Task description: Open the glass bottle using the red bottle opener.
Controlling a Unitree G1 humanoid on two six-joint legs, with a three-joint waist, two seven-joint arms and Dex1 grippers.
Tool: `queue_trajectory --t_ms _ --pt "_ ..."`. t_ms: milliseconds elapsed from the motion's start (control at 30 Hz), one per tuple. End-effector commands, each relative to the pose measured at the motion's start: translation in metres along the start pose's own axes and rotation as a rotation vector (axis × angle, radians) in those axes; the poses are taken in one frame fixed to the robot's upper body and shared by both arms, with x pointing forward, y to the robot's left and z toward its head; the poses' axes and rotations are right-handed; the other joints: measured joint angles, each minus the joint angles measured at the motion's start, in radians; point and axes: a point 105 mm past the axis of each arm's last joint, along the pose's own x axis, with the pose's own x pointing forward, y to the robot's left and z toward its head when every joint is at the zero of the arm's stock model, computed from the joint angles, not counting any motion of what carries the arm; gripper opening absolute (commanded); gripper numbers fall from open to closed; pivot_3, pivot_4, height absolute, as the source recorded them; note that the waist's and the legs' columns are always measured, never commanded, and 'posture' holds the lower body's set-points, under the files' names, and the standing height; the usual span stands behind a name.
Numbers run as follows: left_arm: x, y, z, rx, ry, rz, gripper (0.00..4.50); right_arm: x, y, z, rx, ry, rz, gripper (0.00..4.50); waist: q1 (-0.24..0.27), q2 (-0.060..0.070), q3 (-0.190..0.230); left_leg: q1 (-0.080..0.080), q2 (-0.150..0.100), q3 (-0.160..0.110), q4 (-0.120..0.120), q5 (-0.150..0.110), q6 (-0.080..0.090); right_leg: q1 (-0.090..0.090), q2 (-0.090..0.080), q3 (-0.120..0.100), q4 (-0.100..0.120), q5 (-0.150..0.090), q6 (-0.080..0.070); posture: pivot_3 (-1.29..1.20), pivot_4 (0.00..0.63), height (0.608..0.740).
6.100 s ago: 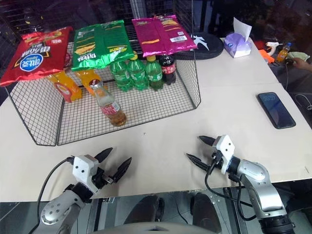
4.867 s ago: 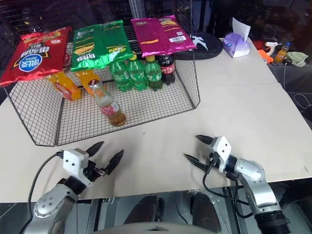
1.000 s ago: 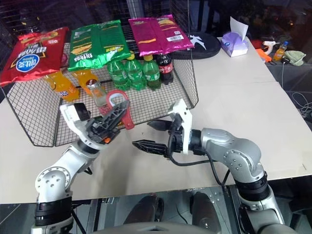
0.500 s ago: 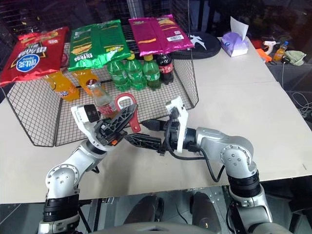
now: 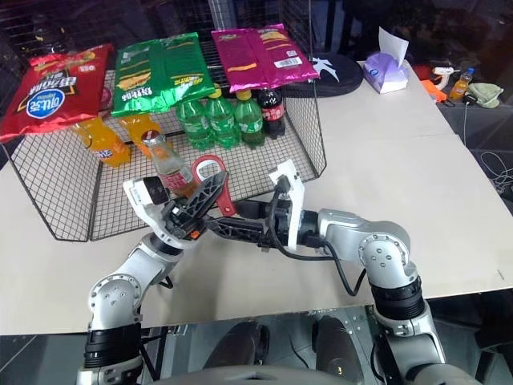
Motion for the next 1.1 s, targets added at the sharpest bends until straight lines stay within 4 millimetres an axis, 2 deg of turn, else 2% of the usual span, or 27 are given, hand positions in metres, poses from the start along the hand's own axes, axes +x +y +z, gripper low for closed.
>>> queue_trajectory --t_ms 33,167,467,567,667,767,833,1000,1033,1100 --pt "0.003 -0.007 0.001 0.023 -0.007 -0.031 0.0 0.003 0.01 0.005 0.003 -0.024 0.049 1.81 0.0 0.0 0.0 0.0 0.0 0.0 0.0 0.0 0.0 0.0 0.0 0.0 0.0 0.0 0.0 0.0 0.15 0.74" --pt "0.003 -0.007 -0.002 0.016 0.0 -0.031 0.0 0.004 0.009 0.005 0.008 -0.028 0.049 0.05 0.0 0.0 0.0 0.0 0.0 0.0 0.0 0.0 0.0 0.0 0.0 0.0 0.0 0.0 0.0 0.0 0.15 0.74" --pt "0.003 -0.002 -0.002 -0.061 -0.015 0.015 0.0 0.004 0.009 0.004 0.019 -0.029 0.053 0.05 0.0 0.0 0.0 -0.002 0.0 0.0 0.0 0.0 0.0 -0.002 0.0 0.0 0.0 0.0 0.0 0.0 0.15 0.74" --pt "0.002 -0.003 -0.004 0.007 0.014 0.014 0.0 0.003 0.006 0.005 0.016 -0.03 0.038 0.05 0.0 0.0 0.0 -0.002 0.0 0.0 0.0 0.0 0.0 -0.002 0.0 0.0 0.0 0.0 0.0 0.0 0.15 0.74" --pt "0.002 0.0 -0.002 -0.001 0.0 0.025 0.0 0.002 0.004 0.006 0.01 -0.034 0.029 0.05 0.0 0.0 0.0 -0.002 0.0 0.0 0.0 0.0 0.0 -0.002 0.0 0.0 0.0 0.0 0.0 0.0 0.15 0.74" --pt "0.002 0.006 0.003 0.038 -0.023 0.063 1.04 0.001 0.001 0.008 0.011 -0.041 0.018 0.0 0.0 0.0 0.0 -0.002 0.0 0.0 0.0 0.0 0.0 -0.002 0.0 0.0 0.0 0.0 0.0 0.0 0.15 0.74" --pt "0.003 0.007 0.005 0.053 -0.028 0.063 2.04 -0.001 -0.004 0.01 0.008 -0.056 -0.011 0.0 0.0 0.0 0.0 -0.002 0.0 0.0 0.0 0.0 0.0 -0.002 0.0 0.0 0.0 0.0 0.0 0.0 0.15 0.74" --pt "-0.001 0.0 0.002 0.047 0.001 0.045 3.98 -0.009 -0.023 0.017 -0.019 -0.11 -0.113 0.0 0.0 0.0 0.0 -0.002 0.0 0.0 0.0 0.0 0.0 -0.002 0.0 0.0 0.0 0.0 0.0 0.0 0.15 0.74" --pt "-0.004 -0.002 0.001 0.053 0.014 0.049 4.48 -0.014 -0.027 0.019 -0.022 -0.129 -0.139 0.0 0.0 0.0 0.0 -0.002 0.0 0.0 0.0 0.0 0.0 -0.002 0.0 0.0 0.0 0.0 0.0 0.0 0.15 0.74" --pt "-0.007 -0.003 0.001 0.097 0.034 0.07 4.48 -0.022 -0.034 0.023 -0.029 -0.156 -0.175 0.0 0.0 0.0 0.0 -0.003 0.0 0.0 0.0 0.0 0.0 -0.002 0.0 0.0 0.0 0.0 0.0 0.0 0.15 0.74"
